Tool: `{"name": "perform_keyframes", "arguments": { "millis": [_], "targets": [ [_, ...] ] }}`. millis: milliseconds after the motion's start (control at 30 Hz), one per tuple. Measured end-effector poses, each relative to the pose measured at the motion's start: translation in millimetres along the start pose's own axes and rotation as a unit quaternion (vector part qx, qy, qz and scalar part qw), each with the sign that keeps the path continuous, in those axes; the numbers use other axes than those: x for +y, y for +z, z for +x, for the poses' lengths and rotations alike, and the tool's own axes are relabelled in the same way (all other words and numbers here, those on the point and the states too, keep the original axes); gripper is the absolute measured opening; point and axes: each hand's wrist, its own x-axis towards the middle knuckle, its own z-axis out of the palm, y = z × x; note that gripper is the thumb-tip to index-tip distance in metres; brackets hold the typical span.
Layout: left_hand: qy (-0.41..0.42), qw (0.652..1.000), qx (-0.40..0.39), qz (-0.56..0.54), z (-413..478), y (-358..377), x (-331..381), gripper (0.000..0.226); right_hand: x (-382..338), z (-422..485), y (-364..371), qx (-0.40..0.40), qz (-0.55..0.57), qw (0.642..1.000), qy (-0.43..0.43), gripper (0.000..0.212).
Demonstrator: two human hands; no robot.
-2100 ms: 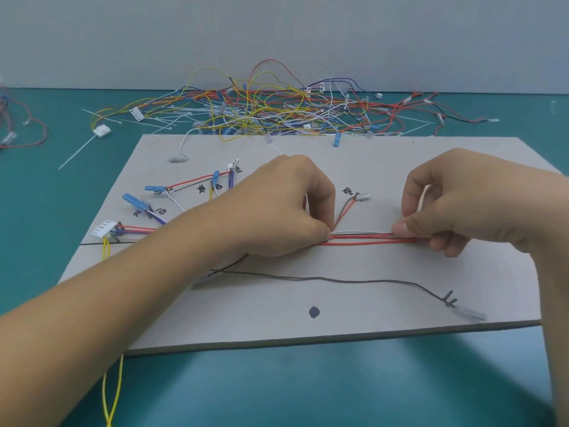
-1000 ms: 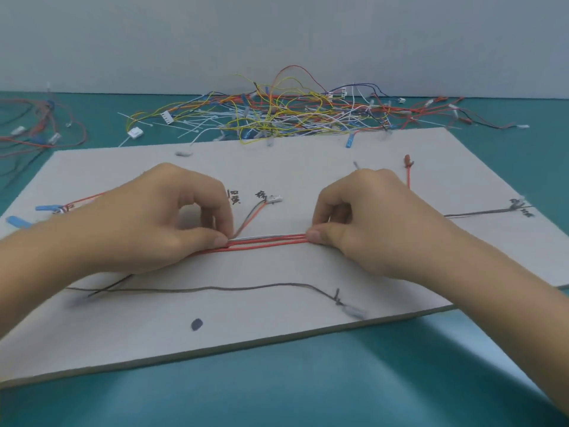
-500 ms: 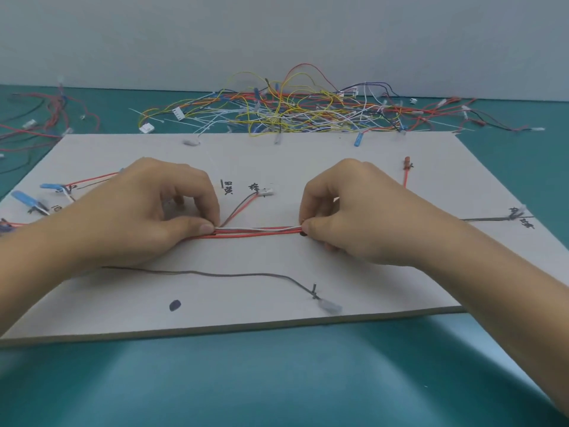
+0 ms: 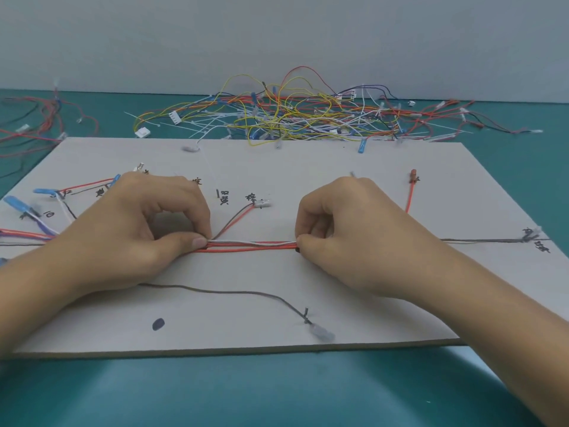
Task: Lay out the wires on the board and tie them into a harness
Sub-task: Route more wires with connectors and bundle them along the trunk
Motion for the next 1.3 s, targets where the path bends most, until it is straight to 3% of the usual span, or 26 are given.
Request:
{"name": "perform_keyframes", "arguments": {
  "millis": [200, 267, 367, 533, 733, 933, 1300],
  "targets": [
    [-0.059, 0.997, -0.045, 0.016, 1.9, -13.7, 13.4, 0.006, -4.2, -2.3, 4.5, -0.015, 0.002, 1.0, 0.008, 0.012],
    [-0.085, 0.99, -0.064, 0.092, 4.7, -17.8, 24.5, 0.005, -8.3, -0.2, 3.8, -0.022, 0.005, 1.0, 0.017, 0.012],
    [-0.083, 0.977, -0.029, 0.195, 12.9, -7.0, 51.1, 0.015, -9.2, 6.3, -2.2, -0.05, 0.001, 0.998, 0.027, 0.013],
    [-0.105, 0.992, -0.007, 0.062, 38.9, 37.4, 88.4, 0.004, 0.2, 11.0, -11.6, -0.052, 0.022, 0.998, 0.032, 0.006],
    [-0.157, 0.986, -0.047, 0.02, 59.6, 40.6, 80.8, 0.008, 11.6, 12.4, -16.4, -0.098, 0.131, 0.985, 0.046, 0.01],
    [-0.192, 0.981, -0.03, -0.022, 57.5, 47.3, 75.2, 0.012, 21.1, 6.8, -27.4, -0.134, 0.191, 0.971, 0.052, 0.012],
    [-0.191, 0.982, 0.001, -0.008, 49.5, 55.8, 78.7, 0.012, 10.1, 15.9, -6.7, 0.043, 0.05, 0.997, -0.035, 0.015]
  ]
}}
